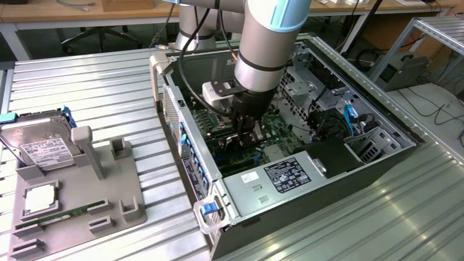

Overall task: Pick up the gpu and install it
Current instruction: 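Insert the gpu into the slot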

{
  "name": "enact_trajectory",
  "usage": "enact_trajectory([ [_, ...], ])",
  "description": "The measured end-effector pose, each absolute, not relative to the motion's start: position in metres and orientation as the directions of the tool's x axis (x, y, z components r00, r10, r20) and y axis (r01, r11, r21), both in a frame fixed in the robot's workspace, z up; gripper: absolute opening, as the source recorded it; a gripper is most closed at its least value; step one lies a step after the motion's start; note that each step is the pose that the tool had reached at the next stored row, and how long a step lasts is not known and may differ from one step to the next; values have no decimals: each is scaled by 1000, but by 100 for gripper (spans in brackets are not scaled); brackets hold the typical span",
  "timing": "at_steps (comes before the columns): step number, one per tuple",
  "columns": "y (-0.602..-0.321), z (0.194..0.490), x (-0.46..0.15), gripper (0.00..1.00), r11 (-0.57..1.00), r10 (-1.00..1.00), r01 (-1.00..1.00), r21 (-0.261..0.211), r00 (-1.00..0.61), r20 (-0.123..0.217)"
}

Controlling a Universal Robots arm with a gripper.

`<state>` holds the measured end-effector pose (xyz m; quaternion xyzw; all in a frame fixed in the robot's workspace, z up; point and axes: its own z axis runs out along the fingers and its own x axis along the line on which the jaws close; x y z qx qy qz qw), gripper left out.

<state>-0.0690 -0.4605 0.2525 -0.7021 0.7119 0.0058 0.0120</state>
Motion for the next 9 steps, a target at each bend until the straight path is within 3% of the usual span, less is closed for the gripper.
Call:
enact_trajectory([
  [4, -461, 252, -69, 52, 14, -1000, -1000, -9, -14, -25],
  [5, -461, 252, -69, 64, 14, -1000, -1000, -9, -14, -25],
  [6, -461, 252, -69, 64, 14, -1000, -1000, -9, -14, -25],
  [8, -461, 252, -69, 76, 14, -1000, -1000, -9, -14, -25],
  [9, -461, 252, -69, 76, 14, -1000, -1000, -9, -14, -25],
])
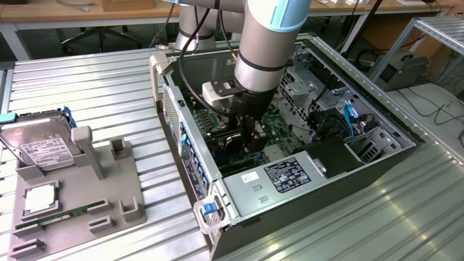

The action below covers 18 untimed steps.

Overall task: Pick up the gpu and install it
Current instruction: 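Insert the gpu into the slot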

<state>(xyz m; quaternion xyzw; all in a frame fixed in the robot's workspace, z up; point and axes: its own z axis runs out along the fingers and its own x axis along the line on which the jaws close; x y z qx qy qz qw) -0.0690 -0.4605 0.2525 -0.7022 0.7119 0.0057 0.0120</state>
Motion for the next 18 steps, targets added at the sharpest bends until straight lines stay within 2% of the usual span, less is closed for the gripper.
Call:
enact_trajectory([
  [13, -461, 279, -69, 76, 14, -1000, -1000, -9, -14, -25],
  [18, -461, 281, -69, 76, 14, -1000, -1000, -9, -14, -25],
])
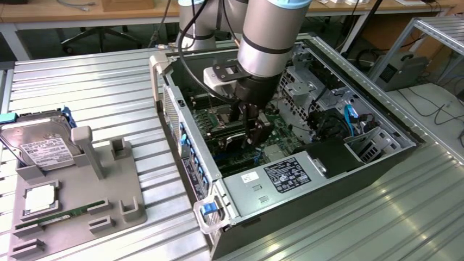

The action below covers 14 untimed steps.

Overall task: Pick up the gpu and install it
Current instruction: 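Insert the gpu into the slot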

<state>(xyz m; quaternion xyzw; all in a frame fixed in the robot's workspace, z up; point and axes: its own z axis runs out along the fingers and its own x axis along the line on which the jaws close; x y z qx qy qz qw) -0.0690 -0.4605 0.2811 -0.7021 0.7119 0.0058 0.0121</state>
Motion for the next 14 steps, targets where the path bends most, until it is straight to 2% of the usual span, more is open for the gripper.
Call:
enact_trajectory([
  [8, -461, 281, -69, 75, 14, -1000, -1000, -9, -14, -25],
  [11, -461, 281, -69, 56, 14, -1000, -1000, -9, -14, -25],
  [14, -461, 281, -69, 50, 14, -1000, -1000, -9, -14, -25],
])
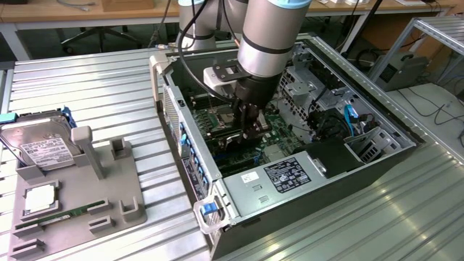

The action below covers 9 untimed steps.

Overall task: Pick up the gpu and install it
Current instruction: 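Insert the gpu into the slot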

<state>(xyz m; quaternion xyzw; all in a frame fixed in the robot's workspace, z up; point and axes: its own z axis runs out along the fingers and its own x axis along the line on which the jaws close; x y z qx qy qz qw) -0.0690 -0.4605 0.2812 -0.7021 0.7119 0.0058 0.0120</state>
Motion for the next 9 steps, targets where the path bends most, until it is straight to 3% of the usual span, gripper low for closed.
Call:
enact_trajectory([
  [2, -461, 281, -69, 38, 14, -1000, -1000, -9, -14, -25],
  [9, -461, 281, -69, 38, 14, -1000, -1000, -9, -14, -25],
])
